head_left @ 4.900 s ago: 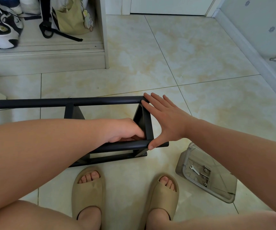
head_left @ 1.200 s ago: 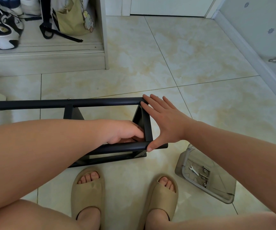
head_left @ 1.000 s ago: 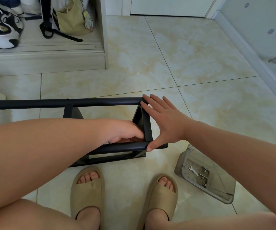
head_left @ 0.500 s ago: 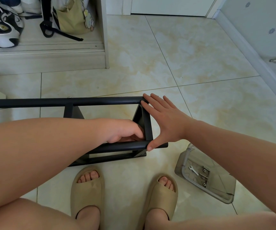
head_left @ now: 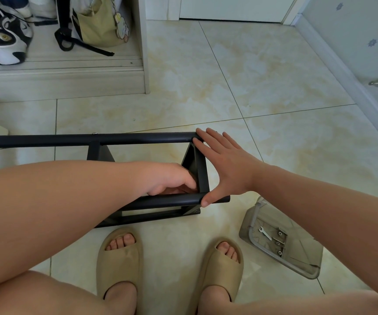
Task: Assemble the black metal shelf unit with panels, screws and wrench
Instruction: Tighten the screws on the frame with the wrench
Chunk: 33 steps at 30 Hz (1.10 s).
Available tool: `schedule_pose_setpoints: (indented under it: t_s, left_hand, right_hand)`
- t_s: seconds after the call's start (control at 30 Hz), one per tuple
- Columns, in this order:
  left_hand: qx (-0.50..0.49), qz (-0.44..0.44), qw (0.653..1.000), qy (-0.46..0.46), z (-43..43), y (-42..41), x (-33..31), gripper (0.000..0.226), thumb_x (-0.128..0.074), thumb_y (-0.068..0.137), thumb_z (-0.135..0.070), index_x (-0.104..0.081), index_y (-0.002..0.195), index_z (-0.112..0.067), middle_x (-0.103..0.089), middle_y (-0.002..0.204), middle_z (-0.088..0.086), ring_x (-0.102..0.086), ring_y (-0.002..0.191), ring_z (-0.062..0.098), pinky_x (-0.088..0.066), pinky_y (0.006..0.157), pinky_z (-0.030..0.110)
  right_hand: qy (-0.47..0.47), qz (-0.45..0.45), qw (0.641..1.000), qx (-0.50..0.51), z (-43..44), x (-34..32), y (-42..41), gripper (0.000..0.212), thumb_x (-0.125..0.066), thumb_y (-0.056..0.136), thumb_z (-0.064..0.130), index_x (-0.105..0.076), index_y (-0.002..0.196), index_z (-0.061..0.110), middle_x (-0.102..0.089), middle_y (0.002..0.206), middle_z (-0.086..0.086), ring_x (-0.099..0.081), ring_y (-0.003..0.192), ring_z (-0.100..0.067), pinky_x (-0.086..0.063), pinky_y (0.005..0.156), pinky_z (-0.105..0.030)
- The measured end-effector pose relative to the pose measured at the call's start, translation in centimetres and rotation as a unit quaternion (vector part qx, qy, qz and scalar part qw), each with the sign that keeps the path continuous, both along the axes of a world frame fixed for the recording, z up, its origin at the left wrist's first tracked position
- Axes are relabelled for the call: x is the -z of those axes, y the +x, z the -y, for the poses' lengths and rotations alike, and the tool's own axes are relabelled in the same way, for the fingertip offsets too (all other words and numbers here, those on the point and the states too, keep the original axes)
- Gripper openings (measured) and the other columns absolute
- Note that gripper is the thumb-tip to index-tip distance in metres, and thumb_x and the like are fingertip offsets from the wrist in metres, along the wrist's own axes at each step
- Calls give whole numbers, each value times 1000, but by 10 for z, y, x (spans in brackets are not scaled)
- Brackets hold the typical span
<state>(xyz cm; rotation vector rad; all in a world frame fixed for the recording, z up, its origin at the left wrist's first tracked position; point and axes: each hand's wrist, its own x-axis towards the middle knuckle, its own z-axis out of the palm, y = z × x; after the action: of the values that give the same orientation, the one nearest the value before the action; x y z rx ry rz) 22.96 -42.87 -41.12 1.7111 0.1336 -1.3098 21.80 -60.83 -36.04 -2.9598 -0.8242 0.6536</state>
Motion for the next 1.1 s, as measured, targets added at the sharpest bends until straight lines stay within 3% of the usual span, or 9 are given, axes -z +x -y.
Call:
schedule_pose_setpoints:
  t_s: [0.13,0.27,0.43,0.57,0.83,0.97,1.07,1.1]
  left_hand:
    - [3,-9,1000,-25,-1,-1,-2,13,-61,90,-8,-71,98,-10,-75,88,5,-69,85,21,-52,92,33]
    - [27,33,999,-2,0,-2,0,9,-64,91,-13,-69,98,-12,-73,80,2,-68,73,16,-54,73,25]
    - [5,16,1000,-7,0,0,2,12,-61,89,-4,-70,93,-11,-74,80,5,-70,80,23,-55,86,34]
    - [-1,10,1000,-22,-2,-1,3,22,-57,87,3,-70,101,-9,-71,95,13,-65,89,28,-50,92,37]
    - [13,23,1000,-15,1,-3,-1,7,-63,91,-10,-69,93,-13,-74,76,0,-70,73,17,-56,78,29]
    - [3,22,1000,-14,1,-2,-1,14,-59,91,-3,-69,95,-11,-73,82,6,-70,81,23,-56,88,35]
    - [-7,11,1000,-20,-1,-1,-1,20,-56,91,2,-69,99,-11,-72,76,3,-69,68,16,-57,69,25]
    - [-11,6,1000,-24,-1,-1,-1,20,-56,91,2,-69,99,-11,-73,78,4,-70,71,17,-57,72,27]
  right_hand:
    - [-2,1,1000,-1,0,0,0,149,-56,52,97,8,162,18,24,167,1,23,153,-18,16,122,-40]
    - [-3,3,1000,-3,0,2,0,151,-46,48,102,8,162,18,23,167,1,21,154,-19,15,122,-40]
    - [1,4,1000,-3,0,1,-1,150,-50,50,99,8,162,18,24,167,1,22,153,-19,16,122,-40]
    - [1,4,1000,-2,0,0,-1,149,-55,52,96,8,162,18,24,167,1,22,153,-19,16,122,-40]
    - [-5,5,1000,-2,0,1,-1,150,-53,51,99,8,162,17,24,167,1,22,153,-20,15,123,-42]
    - [-7,6,1000,-4,-1,0,-1,150,-58,53,96,8,162,17,24,167,1,22,153,-20,15,123,-42]
    - [-7,6,1000,-3,-1,0,-1,149,-58,54,96,8,162,17,24,167,0,22,153,-20,15,123,-41]
    - [-7,7,1000,-3,-1,0,-1,149,-59,54,96,8,162,17,23,167,0,22,154,-20,16,122,-41]
